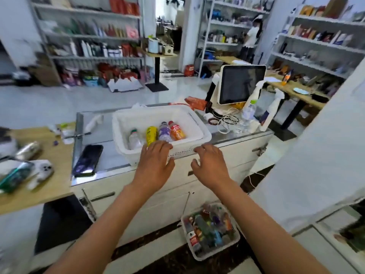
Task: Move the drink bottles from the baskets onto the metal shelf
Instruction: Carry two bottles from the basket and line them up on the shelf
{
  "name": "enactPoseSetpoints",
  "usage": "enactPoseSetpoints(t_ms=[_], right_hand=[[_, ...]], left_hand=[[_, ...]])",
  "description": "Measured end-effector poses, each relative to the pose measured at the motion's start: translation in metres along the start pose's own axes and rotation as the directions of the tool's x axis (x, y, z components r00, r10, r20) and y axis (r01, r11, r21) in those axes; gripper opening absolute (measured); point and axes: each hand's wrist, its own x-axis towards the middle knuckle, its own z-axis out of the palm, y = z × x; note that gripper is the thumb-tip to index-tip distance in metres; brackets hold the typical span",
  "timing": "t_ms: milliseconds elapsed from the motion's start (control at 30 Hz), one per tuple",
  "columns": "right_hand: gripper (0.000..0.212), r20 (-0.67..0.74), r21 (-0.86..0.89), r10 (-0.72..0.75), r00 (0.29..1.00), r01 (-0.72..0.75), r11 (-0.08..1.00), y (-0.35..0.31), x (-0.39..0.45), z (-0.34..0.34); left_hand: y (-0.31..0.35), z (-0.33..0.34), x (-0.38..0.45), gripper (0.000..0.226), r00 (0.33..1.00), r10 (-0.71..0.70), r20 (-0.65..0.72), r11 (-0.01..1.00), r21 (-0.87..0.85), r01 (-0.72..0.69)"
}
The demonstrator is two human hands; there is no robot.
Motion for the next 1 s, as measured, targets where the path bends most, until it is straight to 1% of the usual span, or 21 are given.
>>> enactPoseSetpoints(t_ms=[133, 267, 333, 400, 467, 600, 667, 733, 800, 867, 900, 933, 1000], right_hand=[[0.035, -0.015, 0.116, -0.082, 0.997, 0.083, 0.99, 0.036, 0.045, -0.003], [0.035, 0.03, 0.204, -0.173, 0.984, 0.164, 0.965, 0.051, 0.087, 0.004], [0.037, 0.065, 0.258, -0.189, 0.98, 0.167, 0.952, 0.053, 0.105, 0.013], [0.038, 0.107, 0.307, -0.206, 0.973, 0.164, 0.937, 0.048, 0.117, 0.025], [0.037, 0.144, 0.334, -0.226, 0.964, 0.167, 0.928, 0.041, 0.133, 0.038], [0.036, 0.185, 0.362, -0.227, 0.956, 0.149, 0.92, 0.018, 0.168, 0.064], [0.034, 0.197, 0.355, -0.205, 0.959, 0.125, 0.926, 0.006, 0.187, 0.079], [0.028, 0.218, 0.362, -0.157, 0.963, 0.07, 0.93, -0.004, 0.206, 0.093], [0.02, 0.262, 0.377, -0.085, 0.961, -0.021, 0.926, -0.015, 0.224, 0.109], [0.015, 0.306, 0.388, 0.014, 0.952, -0.138, 0.911, -0.022, 0.24, 0.125], [0.019, 0.32, 0.393, 0.061, 0.945, -0.191, 0.9, -0.022, 0.246, 0.131], [0.032, 0.336, 0.394, 0.105, 0.936, -0.241, 0.887, -0.021, 0.252, 0.138], [0.069, 0.358, 0.402, 0.161, 0.92, -0.307, 0.863, -0.02, 0.261, 0.149]], left_hand=[[0.018, 0.014, 0.03, 0.039, 0.99, -0.14, 0.003, 0.99, 0.03, 0.14], [0.018, 0.016, 0.056, 0.045, 0.958, -0.278, -0.068, 0.959, 0.032, 0.28], [0.014, 0.015, 0.066, 0.043, 0.929, -0.363, -0.073, 0.931, 0.012, 0.365], [0.006, 0.014, 0.073, 0.033, 0.887, -0.459, -0.059, 0.888, -0.003, 0.459], [-0.006, 0.016, 0.084, 0.031, 0.844, -0.534, -0.055, 0.846, -0.016, 0.534], [-0.046, 0.03, 0.104, 0.033, 0.815, -0.577, -0.051, 0.817, -0.043, 0.576], [-0.07, 0.04, 0.113, 0.034, 0.806, -0.591, -0.029, 0.806, -0.066, 0.589], [-0.09, 0.048, 0.119, 0.037, 0.79, -0.613, 0.006, 0.786, -0.088, 0.611], [-0.113, 0.057, 0.126, 0.042, 0.762, -0.646, 0.051, 0.755, -0.104, 0.647], [-0.133, 0.069, 0.133, 0.05, 0.725, -0.677, 0.126, 0.721, -0.085, 0.688], [-0.139, 0.075, 0.137, 0.053, 0.705, -0.69, 0.165, 0.706, -0.059, 0.705], [-0.146, 0.082, 0.141, 0.055, 0.683, -0.701, 0.202, 0.695, -0.017, 0.718], [-0.155, 0.092, 0.15, 0.049, 0.639, -0.722, 0.266, 0.679, 0.092, 0.729]])
